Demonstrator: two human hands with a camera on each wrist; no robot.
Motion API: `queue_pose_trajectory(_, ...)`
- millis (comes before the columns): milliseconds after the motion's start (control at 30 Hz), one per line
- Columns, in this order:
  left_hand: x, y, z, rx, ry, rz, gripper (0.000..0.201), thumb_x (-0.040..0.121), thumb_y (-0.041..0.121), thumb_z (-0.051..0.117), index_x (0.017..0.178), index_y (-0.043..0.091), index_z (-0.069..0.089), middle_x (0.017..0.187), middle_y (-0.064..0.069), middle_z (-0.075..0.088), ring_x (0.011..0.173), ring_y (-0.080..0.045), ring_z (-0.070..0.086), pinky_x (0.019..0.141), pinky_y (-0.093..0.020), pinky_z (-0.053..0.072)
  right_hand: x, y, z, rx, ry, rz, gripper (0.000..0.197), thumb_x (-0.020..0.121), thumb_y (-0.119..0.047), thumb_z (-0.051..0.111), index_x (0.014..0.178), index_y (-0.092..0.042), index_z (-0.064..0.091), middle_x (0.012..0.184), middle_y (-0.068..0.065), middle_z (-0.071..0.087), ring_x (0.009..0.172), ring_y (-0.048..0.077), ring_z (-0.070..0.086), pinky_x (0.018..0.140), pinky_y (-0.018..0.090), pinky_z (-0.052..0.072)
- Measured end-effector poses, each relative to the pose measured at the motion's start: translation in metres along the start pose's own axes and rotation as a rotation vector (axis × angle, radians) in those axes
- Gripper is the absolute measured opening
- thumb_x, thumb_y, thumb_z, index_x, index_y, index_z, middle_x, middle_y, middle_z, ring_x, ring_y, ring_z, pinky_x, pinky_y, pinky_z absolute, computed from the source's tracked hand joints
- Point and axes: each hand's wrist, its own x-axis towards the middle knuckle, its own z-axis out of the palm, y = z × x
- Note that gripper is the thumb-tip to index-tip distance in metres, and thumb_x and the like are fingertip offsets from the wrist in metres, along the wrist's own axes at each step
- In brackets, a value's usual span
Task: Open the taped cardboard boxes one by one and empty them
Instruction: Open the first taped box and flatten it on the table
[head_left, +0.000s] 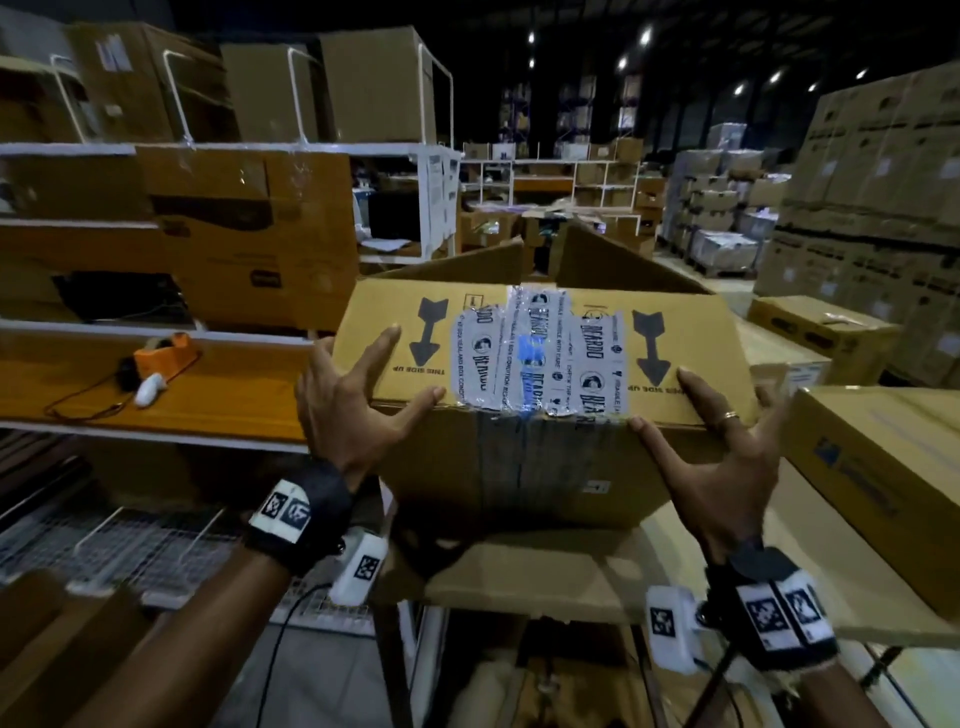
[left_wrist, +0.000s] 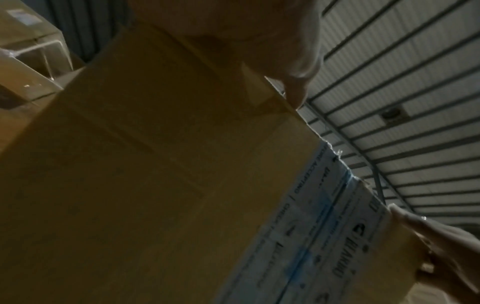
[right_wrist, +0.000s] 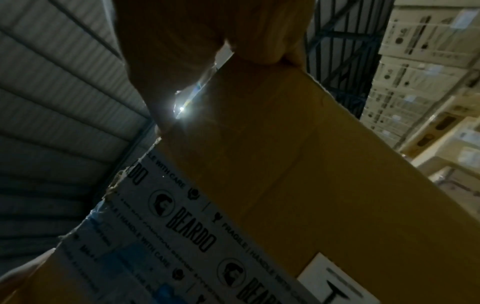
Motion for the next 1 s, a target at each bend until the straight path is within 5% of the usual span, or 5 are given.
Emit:
queue_pose_trajectory(200, -0.060, -0.015, -0.001, -0.023, -0.115, -0.017, 0.115, 0.055, 0.089, 0.067, 0.153, 0.055, 0.017, 0.146, -0.017, 0.024, 0.129, -0.043, 0.037, 0.103, -0.059, 0.041, -0.042, 0.022, -0.010, -0.024, -0.166, 0.101, 0.112, 0.062, -0.055, 0.087, 0.153, -0.044, 0.023, 0.146, 0.006, 0.024, 0.129, 0.036, 0.043, 0.100, 0.045, 0.050)
queue_pose_trajectory(433, -0.121, -0.043, 0.025, -0.071, -0.251, -0.109, 0.150, 0.042, 0.069, 0.090, 0.156, 0.048, -0.004, 0.145, -0.016, 0.022, 0.122, -0.048, 0.045, 0.092, -0.059, 0.052, -0.095, 0.054, 0.010, -0.134, -0.348, 0.271, 0.156, 0.050, -0.044, 0.097, 0.154, -0.040, -0.018, 0.142, 0.012, 0.027, 0.118, 0.043, 0.050, 0.091, 0.050, 0.053)
queue_pose_trajectory(667, -0.162, -0.074, 0.054, -0.068, -0.360, -0.185, 0.152, 0.054, 0.048, 0.096, 0.156, 0.042, -0.016, 0.140, -0.015, 0.030, 0.101, -0.045, 0.061, 0.070, -0.051, 0.058, -0.128, 0.090, 0.029, -0.047, -0.393, 0.456, 0.151, 0.060, -0.020, 0.095, 0.151, -0.039, -0.025, 0.147, 0.017, 0.028, 0.120, 0.047, 0.052, 0.096, 0.056, 0.050)
queue_pose_trajectory(800, -0.174, -0.079, 0.072, -0.065, -0.365, -0.230, 0.144, 0.061, 0.031, 0.096, 0.157, 0.041, -0.011, 0.133, -0.017, 0.035, 0.094, -0.041, 0.062, 0.070, -0.045, 0.057, -0.146, 0.112, 0.044, -0.013, -0.376, 0.472, 0.140, 0.066, -0.022, 0.092, 0.154, -0.036, -0.016, 0.148, 0.015, 0.029, 0.126, 0.045, 0.046, 0.098, 0.059, 0.047)
queue_pose_trajectory(1000, -0.171, -0.080, 0.089, -0.029, -0.412, -0.275, 0.133, 0.068, 0.024, 0.092, 0.159, 0.037, -0.004, 0.137, -0.023, 0.036, 0.087, -0.036, 0.063, 0.064, -0.032, 0.043, -0.142, 0.118, 0.060, -0.002, -0.367, 0.499, 0.128, 0.072, -0.014, 0.088, 0.157, -0.020, -0.007, 0.149, 0.019, 0.028, 0.130, 0.043, 0.043, 0.100, 0.049, 0.044)
